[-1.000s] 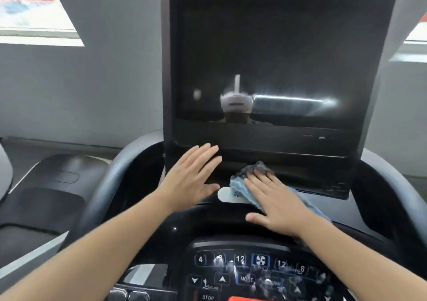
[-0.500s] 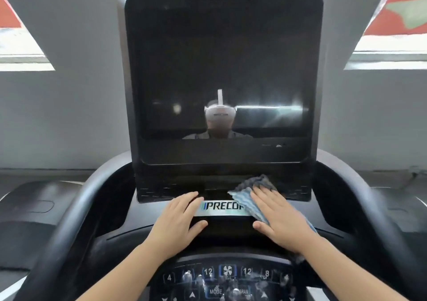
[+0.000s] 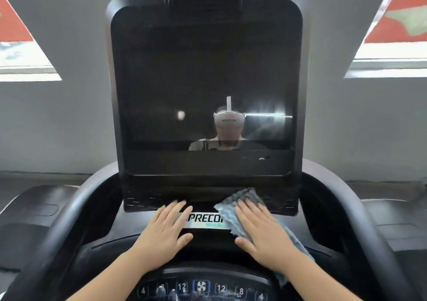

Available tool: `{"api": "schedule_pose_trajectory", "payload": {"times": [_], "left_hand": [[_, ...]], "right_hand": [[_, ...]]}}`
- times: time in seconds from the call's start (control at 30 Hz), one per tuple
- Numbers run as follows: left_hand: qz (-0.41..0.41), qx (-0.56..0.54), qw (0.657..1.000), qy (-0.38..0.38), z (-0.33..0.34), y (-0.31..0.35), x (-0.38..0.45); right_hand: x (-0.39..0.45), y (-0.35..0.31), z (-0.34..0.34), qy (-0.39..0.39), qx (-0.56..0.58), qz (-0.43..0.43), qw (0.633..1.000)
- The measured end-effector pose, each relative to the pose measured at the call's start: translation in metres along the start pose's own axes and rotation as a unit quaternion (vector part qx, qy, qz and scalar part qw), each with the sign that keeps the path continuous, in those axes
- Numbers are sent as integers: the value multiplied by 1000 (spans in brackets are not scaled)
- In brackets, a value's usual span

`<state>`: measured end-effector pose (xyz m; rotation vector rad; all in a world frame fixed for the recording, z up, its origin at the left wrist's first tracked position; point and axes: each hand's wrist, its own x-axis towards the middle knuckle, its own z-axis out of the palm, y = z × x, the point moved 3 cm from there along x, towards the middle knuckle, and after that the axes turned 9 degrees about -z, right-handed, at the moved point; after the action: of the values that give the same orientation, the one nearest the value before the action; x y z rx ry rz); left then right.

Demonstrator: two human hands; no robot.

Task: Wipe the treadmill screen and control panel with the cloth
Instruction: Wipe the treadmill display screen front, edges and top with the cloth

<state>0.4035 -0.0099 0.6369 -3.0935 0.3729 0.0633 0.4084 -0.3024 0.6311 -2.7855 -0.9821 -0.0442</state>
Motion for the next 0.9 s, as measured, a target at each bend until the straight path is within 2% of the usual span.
{"api": "schedule_pose_trajectory", "payload": {"times": [0.1,0.13,0.2,0.27,0.33,0.5,0.6,0.7,0.9], "left_hand": [[-21,-27,998,-56,-8,7,-2],[-31,-38,997,-54,-12,12,-1],[-35,-65,997,21,-19,23,7],[-36,-84,993,81,-26,43,18],[-52,-84,993,71,-32,69,32],[-152,-51,985,56,-35,108,62],[-196,-54,978,50,-41,118,72],[-174,-57,979,89,-44,122,75],[-186,-52,976,102,-41,117,66]], "right_hand": [[20,-16,-4,-10,41,-19,999],[18,-14,-8,2,44,-20,999],[6,-2,-14,78,51,0,996],[-10,18,-13,172,64,84,979],[-20,36,-10,221,56,148,962],[-6,42,-10,226,-13,114,967],[9,27,-15,305,-94,51,946],[22,13,-18,365,-165,-3,916],[28,9,-19,335,-219,47,915]]}}
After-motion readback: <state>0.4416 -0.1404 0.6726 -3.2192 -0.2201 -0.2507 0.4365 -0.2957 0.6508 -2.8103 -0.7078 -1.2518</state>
